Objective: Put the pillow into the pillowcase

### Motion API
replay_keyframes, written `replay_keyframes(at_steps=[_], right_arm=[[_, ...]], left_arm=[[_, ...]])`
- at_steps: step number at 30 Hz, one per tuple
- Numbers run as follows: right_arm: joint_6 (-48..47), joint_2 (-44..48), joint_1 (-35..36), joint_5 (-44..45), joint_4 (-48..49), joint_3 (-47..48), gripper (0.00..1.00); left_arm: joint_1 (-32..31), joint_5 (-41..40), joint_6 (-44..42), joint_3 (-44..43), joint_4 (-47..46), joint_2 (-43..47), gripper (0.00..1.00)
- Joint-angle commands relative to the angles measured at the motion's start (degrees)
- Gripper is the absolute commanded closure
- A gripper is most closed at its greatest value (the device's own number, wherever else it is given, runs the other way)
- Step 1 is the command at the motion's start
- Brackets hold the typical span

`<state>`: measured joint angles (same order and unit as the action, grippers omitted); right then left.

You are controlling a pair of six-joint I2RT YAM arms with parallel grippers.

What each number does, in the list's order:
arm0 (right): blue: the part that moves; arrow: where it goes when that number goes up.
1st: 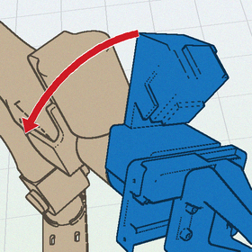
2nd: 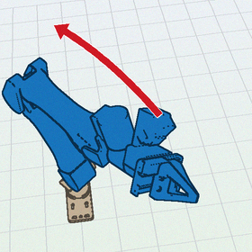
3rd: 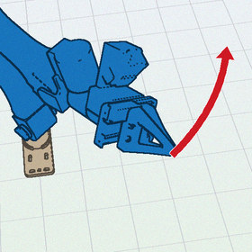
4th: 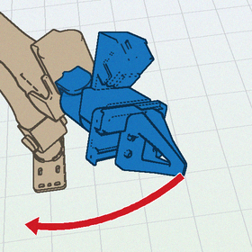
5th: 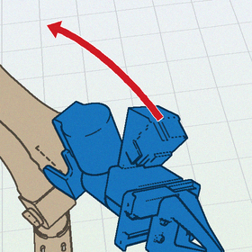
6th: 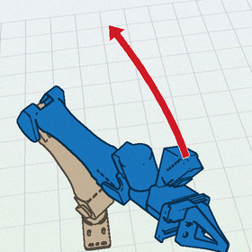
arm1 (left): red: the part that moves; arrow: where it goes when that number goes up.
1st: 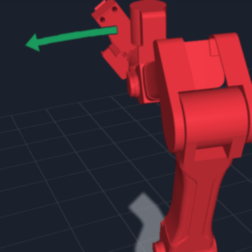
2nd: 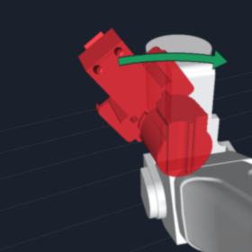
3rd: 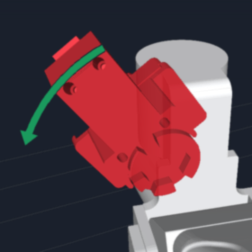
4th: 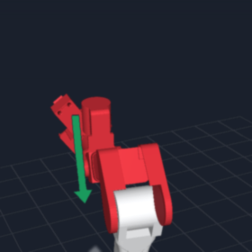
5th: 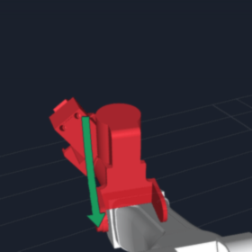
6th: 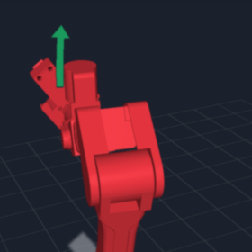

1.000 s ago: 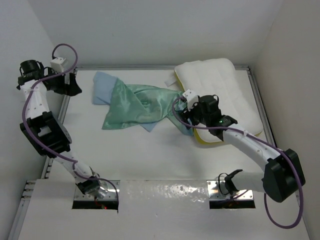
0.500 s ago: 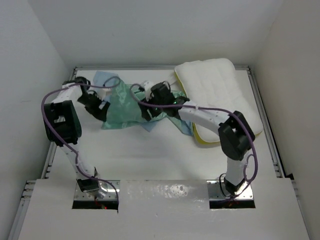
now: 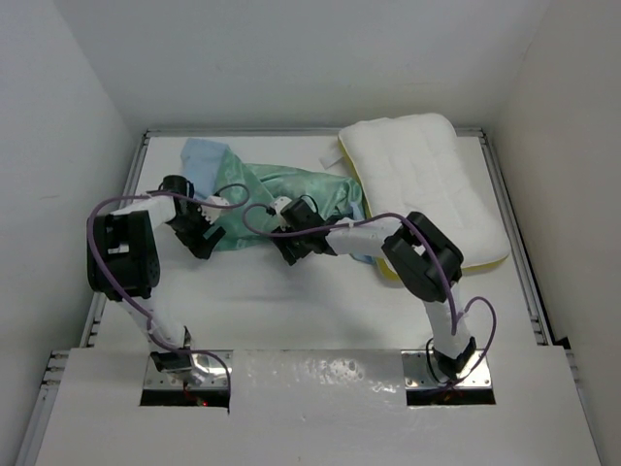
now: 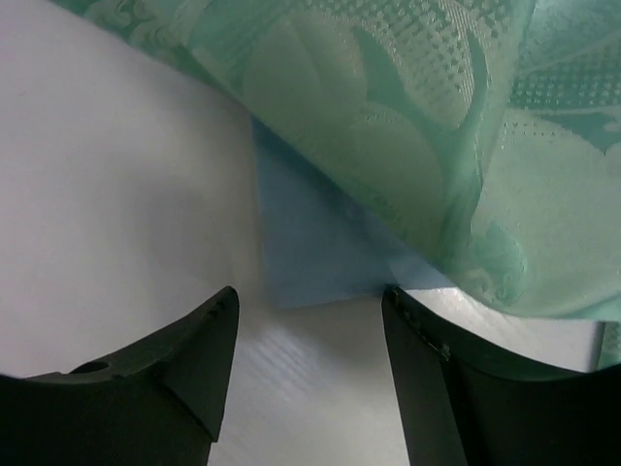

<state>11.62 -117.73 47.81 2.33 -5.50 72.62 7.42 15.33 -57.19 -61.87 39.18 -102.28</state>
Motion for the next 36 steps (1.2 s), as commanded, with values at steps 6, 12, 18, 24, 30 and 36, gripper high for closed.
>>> replay_keyframes(at_steps=[6, 12, 18, 24, 30, 36], right_arm=[[-0.81, -4.96, 0.09, 1.36, 3.21, 4.90, 0.39], [-0.28, -8.21, -0.26, 1.54, 0.93, 7.89, 0.89], [-1.05, 0.55, -2.19, -1.52, 4.27, -2.27, 1.00], [-11.17, 21.20, -2.02, -17.97, -3.98, -21.44, 1.00], [-8.11, 35.27, -2.02, -13.85, -10.94, -36.75, 1.00], [-10.82, 46.97, -2.02, -10.25, -20.23, -36.06, 1.00]], left_arm=[[-0.39, 1.52, 5.15, 0.70, -8.50, -2.48, 0.46], [-0.39, 8.47, 8.67, -3.34, -5.00, -4.42, 1.00], [2.33, 17.86, 17.16, -22.03, 5.28, -1.00, 1.00], [4.80, 15.44, 38.18, -60.53, 0.39, -3.26, 1.00], [4.80, 7.54, 48.21, -73.13, -6.65, -9.25, 1.00], [4.88, -5.47, 49.20, -75.59, -10.26, -12.68, 1.00]])
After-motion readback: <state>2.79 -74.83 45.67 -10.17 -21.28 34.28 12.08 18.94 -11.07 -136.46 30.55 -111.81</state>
